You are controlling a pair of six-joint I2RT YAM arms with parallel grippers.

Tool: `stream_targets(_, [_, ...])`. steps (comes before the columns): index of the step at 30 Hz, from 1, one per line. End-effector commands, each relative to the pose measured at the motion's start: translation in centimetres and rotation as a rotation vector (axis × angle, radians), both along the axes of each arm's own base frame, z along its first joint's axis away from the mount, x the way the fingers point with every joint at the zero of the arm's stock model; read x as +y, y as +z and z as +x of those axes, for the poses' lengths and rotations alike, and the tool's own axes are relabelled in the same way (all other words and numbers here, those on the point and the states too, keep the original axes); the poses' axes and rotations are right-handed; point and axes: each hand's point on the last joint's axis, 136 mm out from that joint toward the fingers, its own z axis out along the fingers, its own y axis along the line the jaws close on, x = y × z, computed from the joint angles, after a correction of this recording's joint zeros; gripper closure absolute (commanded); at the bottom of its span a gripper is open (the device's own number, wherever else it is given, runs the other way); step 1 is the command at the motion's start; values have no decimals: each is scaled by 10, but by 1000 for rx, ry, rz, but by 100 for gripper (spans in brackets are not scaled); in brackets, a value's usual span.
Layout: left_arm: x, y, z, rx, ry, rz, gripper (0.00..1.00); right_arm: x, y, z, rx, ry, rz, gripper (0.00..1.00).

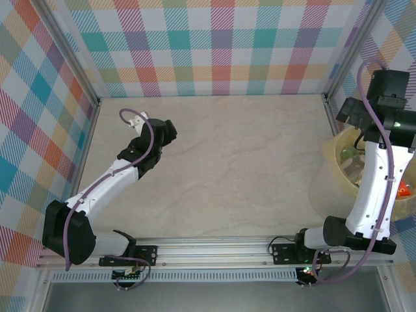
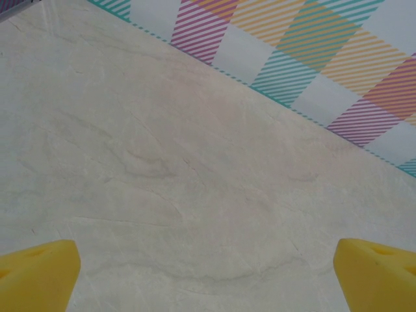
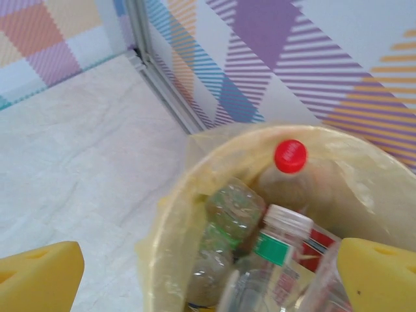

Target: Put the plastic bottles in the bin

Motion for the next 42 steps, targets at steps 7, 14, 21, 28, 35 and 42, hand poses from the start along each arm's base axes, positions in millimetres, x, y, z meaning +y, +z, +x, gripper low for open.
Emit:
stream_targets(7, [41, 25, -13, -81, 107, 68, 0, 96, 24, 68, -263, 366, -40, 0])
stream_targets(14, [76, 22, -28, -48, 213, 153, 0, 189, 14, 104, -409, 728, 44, 0])
stream_targets(21, [122, 1, -45, 14, 353, 287, 0, 241, -45, 117, -402, 980, 106, 0])
stream_targets(28, [150, -49, -41, 109, 368, 346, 0, 261, -135, 128, -259, 1051, 196, 0])
stream_targets(35, [153, -90, -26, 139, 297, 358, 0, 256, -207, 135, -136, 1056, 197, 0])
stream_targets(42, [131, -134, 1, 163, 123, 381, 0, 230, -258, 141, -71, 1007, 236, 0])
